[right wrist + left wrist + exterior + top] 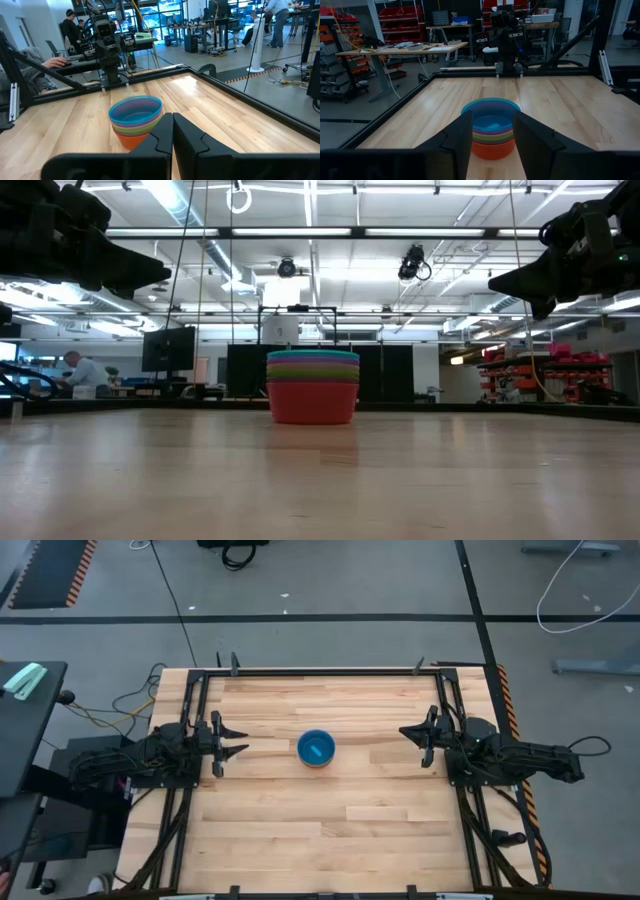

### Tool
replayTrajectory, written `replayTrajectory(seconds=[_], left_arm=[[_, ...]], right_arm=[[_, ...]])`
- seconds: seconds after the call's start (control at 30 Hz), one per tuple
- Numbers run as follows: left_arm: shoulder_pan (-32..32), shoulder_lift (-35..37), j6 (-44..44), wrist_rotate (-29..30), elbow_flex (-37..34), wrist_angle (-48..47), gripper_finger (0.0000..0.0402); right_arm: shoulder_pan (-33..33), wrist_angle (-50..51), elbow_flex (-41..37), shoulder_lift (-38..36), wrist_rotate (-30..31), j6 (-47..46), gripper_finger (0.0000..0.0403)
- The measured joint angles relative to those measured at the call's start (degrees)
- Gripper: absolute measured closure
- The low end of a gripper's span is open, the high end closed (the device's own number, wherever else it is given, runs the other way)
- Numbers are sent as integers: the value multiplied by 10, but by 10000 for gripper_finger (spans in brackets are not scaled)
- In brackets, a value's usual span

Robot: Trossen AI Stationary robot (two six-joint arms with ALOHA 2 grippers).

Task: Nest bowls inside each other
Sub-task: Return to Home Position

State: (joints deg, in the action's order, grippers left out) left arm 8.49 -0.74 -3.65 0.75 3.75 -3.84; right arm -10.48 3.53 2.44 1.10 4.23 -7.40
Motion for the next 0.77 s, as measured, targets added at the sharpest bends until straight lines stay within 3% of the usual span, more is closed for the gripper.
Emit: replayTrajectory(seconds=[0.77], left_arm=[[0, 0, 0, 0, 0, 0, 251]], right_arm=[[0, 0, 0, 0, 0, 0, 387]])
